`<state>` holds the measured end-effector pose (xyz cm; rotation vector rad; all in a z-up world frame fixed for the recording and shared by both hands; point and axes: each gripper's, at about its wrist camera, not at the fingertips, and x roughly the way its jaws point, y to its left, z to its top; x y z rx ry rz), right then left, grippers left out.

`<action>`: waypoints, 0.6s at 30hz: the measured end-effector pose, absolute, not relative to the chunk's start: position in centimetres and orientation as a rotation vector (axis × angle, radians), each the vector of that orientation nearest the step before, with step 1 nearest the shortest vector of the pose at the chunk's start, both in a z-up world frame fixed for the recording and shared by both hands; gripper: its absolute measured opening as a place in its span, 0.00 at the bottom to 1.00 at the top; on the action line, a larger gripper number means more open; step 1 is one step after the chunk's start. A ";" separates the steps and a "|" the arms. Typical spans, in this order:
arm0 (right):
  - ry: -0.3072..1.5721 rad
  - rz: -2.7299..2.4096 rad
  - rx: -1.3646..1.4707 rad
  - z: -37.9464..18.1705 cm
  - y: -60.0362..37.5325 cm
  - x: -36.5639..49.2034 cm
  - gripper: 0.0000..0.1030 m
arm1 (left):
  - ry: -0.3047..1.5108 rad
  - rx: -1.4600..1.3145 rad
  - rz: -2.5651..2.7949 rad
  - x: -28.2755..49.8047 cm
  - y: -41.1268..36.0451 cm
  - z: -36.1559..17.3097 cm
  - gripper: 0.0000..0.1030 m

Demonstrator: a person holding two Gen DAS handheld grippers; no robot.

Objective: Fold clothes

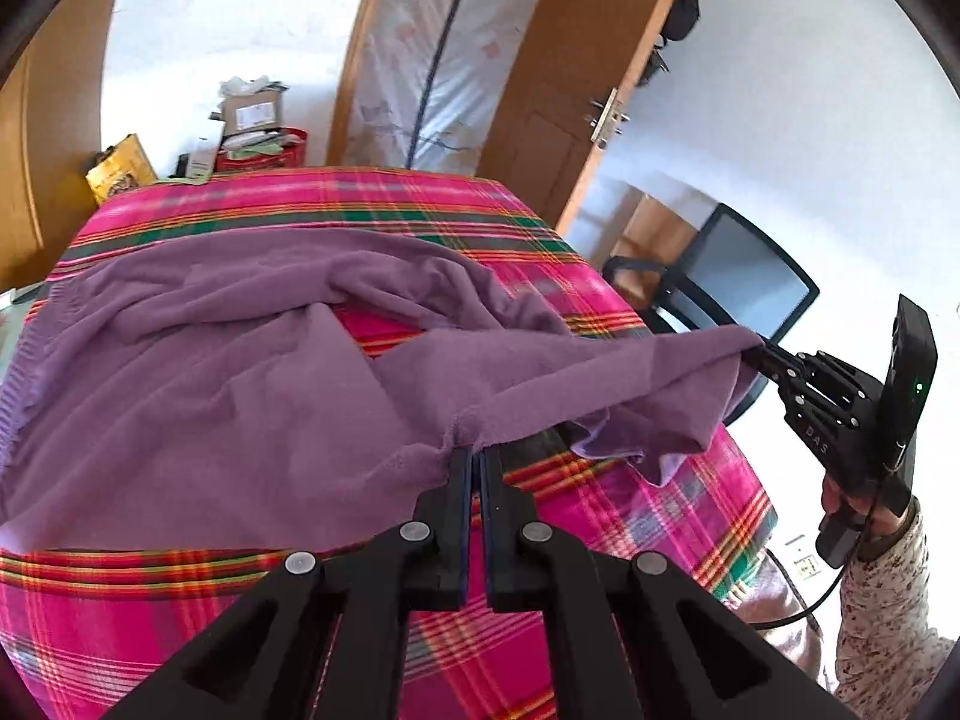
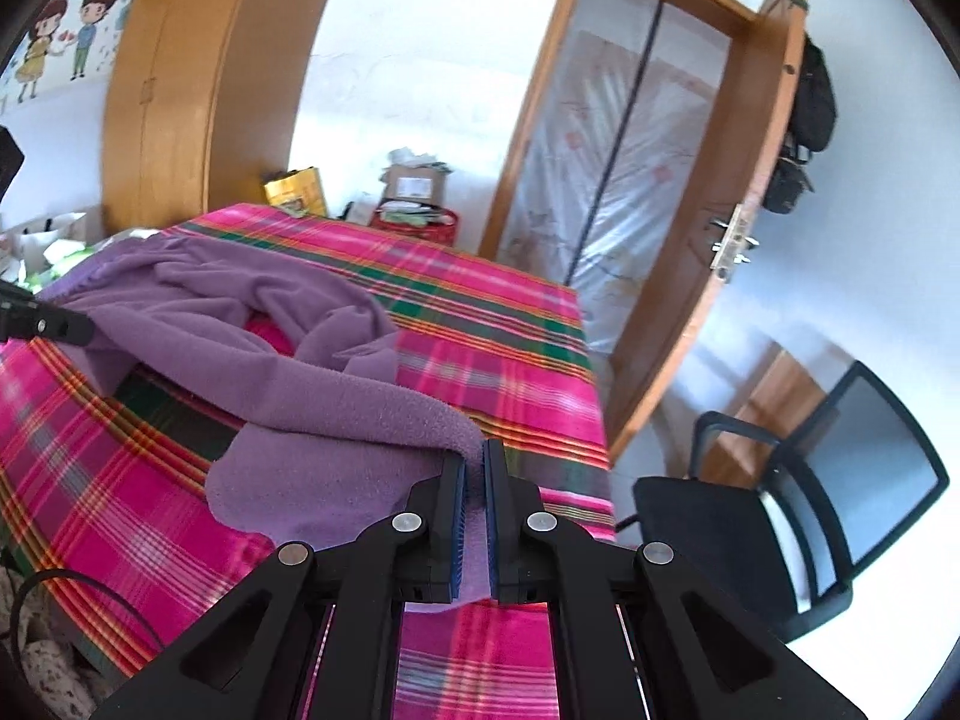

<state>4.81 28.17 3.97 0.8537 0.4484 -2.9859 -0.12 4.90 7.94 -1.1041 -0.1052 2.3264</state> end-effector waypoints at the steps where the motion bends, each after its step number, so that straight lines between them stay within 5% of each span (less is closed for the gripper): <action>1: 0.453 -3.001 0.849 4.0 28.4 4.9 0.06 | -0.098 -1.103 2.321 -0.1 5.3 8.0 0.02; 18: 0.720 -3.139 0.727 4.5 28.6 6.8 0.06 | -0.018 -1.142 2.306 -0.2 6.7 7.6 0.03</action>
